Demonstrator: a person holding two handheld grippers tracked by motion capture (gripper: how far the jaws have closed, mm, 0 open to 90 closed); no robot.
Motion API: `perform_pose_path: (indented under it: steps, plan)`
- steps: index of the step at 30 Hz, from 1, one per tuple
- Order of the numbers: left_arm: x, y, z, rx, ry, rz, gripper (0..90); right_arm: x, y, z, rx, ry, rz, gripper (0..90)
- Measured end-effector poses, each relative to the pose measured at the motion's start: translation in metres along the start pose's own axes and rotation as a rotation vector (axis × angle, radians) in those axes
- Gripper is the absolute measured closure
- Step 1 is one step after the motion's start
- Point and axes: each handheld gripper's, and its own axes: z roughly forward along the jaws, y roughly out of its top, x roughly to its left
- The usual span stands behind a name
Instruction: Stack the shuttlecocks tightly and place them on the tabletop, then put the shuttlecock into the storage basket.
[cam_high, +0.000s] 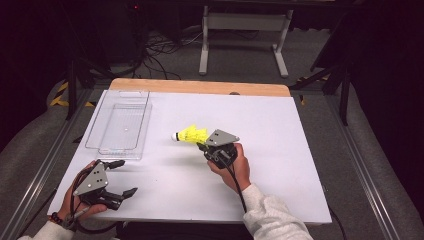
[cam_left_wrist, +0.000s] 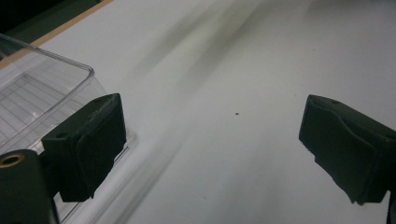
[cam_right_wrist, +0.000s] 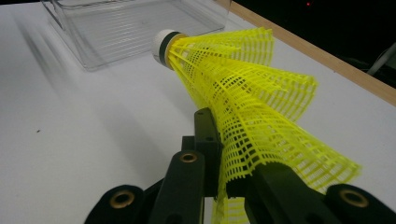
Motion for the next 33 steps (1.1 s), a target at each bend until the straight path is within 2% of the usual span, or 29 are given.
perform_pose_path:
  steps: [6, 15, 28, 33]
  plan:
    - [0.0012, 0.0003, 0.0008, -0.003, 0.004, 0.003, 8.1, -0.0034, 0.0013, -0.0032, -0.01, 0.003, 0.008, 87.4]
    - [0.0039, -0.0001, 0.003, -0.004, -0.012, -0.002, 8.1, -0.0086, 0.0013, -0.0052, -0.018, 0.0, 0.024, 87.4]
    - [0.0022, 0.0008, 0.0023, -0.005, -0.007, 0.001, 8.0, -0.007, 0.0052, -0.0052, -0.033, 0.009, 0.027, 87.4]
    - [0.0048, 0.0015, 0.0034, -0.014, -0.004, -0.009, 7.9, -0.0059, 0.0073, -0.0017, -0.041, 0.023, 0.035, 87.4]
